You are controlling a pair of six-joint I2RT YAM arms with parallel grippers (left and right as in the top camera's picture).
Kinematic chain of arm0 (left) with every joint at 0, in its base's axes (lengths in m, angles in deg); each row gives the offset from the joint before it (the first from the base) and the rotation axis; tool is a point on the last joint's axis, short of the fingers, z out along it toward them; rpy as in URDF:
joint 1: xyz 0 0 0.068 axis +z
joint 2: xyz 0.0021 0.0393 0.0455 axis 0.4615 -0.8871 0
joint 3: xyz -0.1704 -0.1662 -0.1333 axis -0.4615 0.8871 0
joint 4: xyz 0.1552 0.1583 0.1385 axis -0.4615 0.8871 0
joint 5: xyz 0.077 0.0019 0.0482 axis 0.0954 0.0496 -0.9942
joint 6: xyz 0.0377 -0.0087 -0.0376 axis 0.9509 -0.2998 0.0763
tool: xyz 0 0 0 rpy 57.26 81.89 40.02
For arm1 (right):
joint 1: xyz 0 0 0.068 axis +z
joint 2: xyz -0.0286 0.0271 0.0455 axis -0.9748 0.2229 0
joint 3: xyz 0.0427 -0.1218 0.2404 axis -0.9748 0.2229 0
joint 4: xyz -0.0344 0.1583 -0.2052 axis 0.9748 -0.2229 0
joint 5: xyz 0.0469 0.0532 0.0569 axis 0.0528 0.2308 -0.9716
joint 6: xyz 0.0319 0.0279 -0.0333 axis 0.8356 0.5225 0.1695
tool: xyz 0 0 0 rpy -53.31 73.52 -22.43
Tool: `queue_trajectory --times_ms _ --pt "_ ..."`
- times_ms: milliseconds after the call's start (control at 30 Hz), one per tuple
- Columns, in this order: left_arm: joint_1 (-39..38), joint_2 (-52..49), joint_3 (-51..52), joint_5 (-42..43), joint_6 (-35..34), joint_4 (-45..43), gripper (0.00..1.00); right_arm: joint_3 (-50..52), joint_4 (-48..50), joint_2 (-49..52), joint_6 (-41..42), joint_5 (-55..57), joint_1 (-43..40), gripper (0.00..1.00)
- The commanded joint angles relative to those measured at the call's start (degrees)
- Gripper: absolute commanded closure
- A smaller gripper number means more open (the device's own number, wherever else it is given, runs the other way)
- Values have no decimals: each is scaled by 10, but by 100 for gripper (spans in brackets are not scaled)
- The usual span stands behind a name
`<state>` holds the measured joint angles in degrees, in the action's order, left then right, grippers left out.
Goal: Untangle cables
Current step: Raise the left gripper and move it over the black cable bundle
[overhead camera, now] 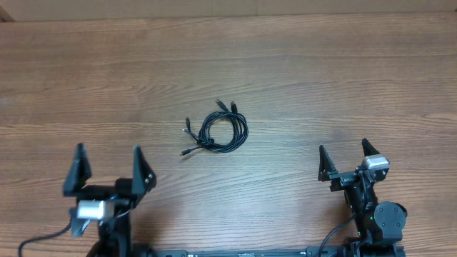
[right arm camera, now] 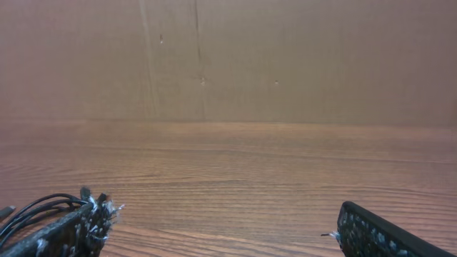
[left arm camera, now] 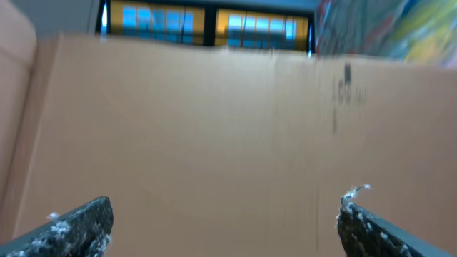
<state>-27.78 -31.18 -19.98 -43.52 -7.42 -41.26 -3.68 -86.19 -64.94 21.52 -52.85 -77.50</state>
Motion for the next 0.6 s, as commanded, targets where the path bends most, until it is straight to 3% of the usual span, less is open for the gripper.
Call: queue_trajectory --times_ms 0,267,433,567 --pt "-2 5 -63 4 38 2 0 6 3 -4 -1 0 -3 0" --pt "-2 -58 -243 10 63 103 0 6 3 -4 -1 0 -3 0" --pt "-2 -170 -384 64 63 201 0 6 3 -4 -1 0 -3 0" --pt "-2 -297 -527 94 67 339 0 6 3 -4 -1 0 -3 0"
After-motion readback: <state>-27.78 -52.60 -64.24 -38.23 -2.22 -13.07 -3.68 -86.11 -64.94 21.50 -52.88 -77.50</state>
